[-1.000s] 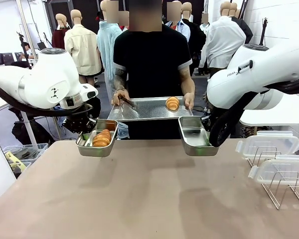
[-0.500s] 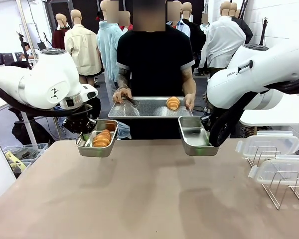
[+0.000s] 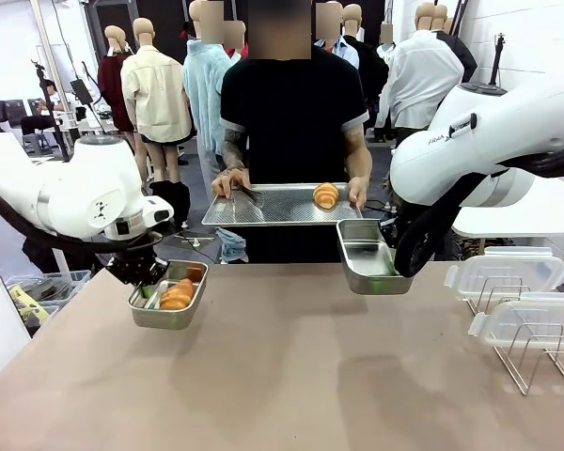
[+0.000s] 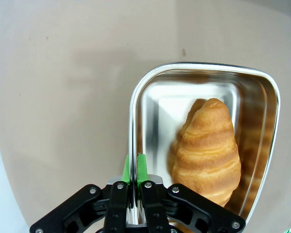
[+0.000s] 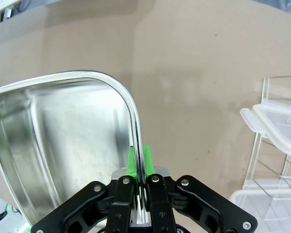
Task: Place the bread in airtight containers.
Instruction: Once an object is inside an Airtight Container , place the container in the center of the table.
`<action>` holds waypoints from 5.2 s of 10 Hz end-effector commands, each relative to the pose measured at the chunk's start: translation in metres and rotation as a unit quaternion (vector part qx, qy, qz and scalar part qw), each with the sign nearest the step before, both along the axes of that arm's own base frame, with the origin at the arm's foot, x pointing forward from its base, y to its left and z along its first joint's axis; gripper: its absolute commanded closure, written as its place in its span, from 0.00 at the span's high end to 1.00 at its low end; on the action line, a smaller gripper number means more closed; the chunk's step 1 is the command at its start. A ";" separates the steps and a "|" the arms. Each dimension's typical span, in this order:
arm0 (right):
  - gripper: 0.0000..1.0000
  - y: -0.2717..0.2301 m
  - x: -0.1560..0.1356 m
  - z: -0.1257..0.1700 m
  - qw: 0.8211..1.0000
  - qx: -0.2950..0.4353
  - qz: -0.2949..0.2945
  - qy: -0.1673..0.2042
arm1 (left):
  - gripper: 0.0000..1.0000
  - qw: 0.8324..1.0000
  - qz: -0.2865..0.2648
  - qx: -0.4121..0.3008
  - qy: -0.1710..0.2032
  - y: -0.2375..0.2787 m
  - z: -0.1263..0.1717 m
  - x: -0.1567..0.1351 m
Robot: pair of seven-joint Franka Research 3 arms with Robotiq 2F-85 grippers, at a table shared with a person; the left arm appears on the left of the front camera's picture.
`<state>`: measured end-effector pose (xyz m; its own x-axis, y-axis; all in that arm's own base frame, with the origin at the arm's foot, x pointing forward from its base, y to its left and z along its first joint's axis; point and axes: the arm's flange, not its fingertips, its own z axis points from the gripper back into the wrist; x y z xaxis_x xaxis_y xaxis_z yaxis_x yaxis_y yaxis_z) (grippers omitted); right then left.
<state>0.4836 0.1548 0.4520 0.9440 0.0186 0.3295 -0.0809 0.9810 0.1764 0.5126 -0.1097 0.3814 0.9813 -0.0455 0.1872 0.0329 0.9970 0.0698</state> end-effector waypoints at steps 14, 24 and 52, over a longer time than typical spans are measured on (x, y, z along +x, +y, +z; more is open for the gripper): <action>0.00 -0.002 -0.003 0.000 1.000 0.000 0.003 -0.010 | 1.00 0.999 0.013 -0.041 -0.013 0.016 -0.033 -0.014; 0.00 -0.002 -0.003 0.000 1.000 0.000 0.003 -0.010 | 1.00 0.999 0.016 -0.005 -0.038 0.099 0.099 -0.052; 0.00 -0.002 -0.003 0.000 1.000 0.000 0.003 -0.010 | 1.00 0.999 0.011 -0.009 -0.037 0.118 0.104 -0.054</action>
